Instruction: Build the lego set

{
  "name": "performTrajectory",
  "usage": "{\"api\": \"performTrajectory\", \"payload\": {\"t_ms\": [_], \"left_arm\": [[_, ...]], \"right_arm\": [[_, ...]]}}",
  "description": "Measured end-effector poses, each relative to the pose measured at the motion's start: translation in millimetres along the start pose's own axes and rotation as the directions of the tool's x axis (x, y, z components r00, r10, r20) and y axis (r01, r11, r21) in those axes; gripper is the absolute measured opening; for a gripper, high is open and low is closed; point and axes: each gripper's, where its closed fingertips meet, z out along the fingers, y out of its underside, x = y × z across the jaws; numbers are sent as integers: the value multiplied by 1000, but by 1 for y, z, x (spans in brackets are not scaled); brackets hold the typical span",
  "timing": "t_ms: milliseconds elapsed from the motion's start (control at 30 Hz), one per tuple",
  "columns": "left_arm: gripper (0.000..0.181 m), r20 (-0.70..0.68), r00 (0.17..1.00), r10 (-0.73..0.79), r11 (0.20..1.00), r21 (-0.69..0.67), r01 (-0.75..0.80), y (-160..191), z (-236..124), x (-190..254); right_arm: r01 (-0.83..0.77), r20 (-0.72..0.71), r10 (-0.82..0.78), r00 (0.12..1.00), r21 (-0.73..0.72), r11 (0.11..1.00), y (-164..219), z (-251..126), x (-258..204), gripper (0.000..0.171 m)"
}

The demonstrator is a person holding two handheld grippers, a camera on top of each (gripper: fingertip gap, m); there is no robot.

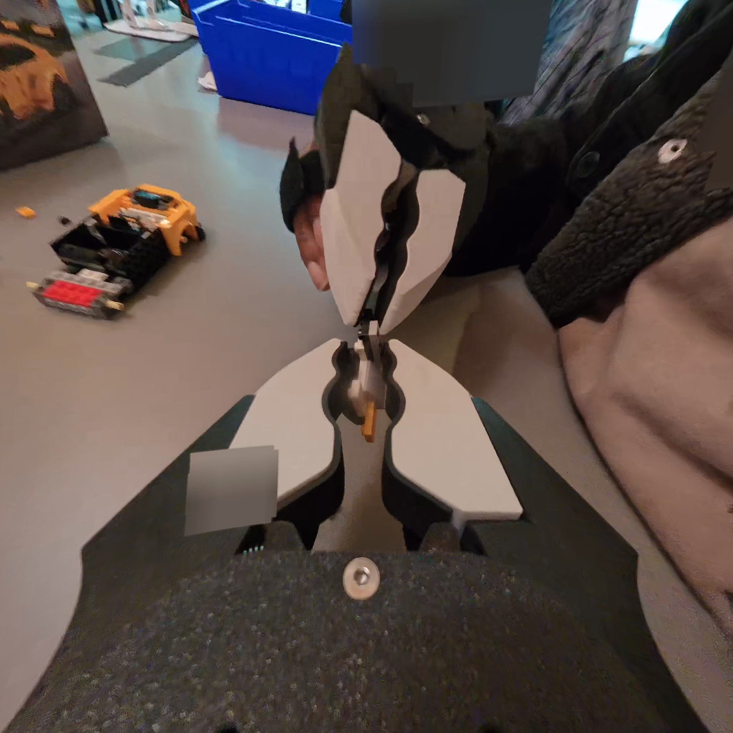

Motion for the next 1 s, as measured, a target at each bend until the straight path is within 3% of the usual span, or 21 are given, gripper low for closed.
{"api": "performTrajectory", "payload": {"t_ms": [133,300,467,567,700,1000], "left_arm": [[16,102,969,223,973,-82,-216,2,1,-1],[16,160,882,444,894,-153,-422,2,1,1],[16,200,885,421,907,-72,-415,-12,-6,-1],[23,198,898,394,919,-104,-380,-7,-4,-3],[16,189,887,422,905,-142,-401,-5,-3,0],[16,264,661,703,711,-284,-643,-18,-10,4]], "right_arm": [[-138,97,134,986,37,990,-1,-1,-5,5],[-101,107,96,990,42,994,-4,-2,-10,5],[-34,37,30,999,92,995,-14,-7,-3,5],[-4,42,0,999,91,996,-15,-7,-6,5],[32,34,-35,999,98,995,-17,-9,-7,5],[98,45,-107,993,160,982,-29,-15,-15,5]]}}
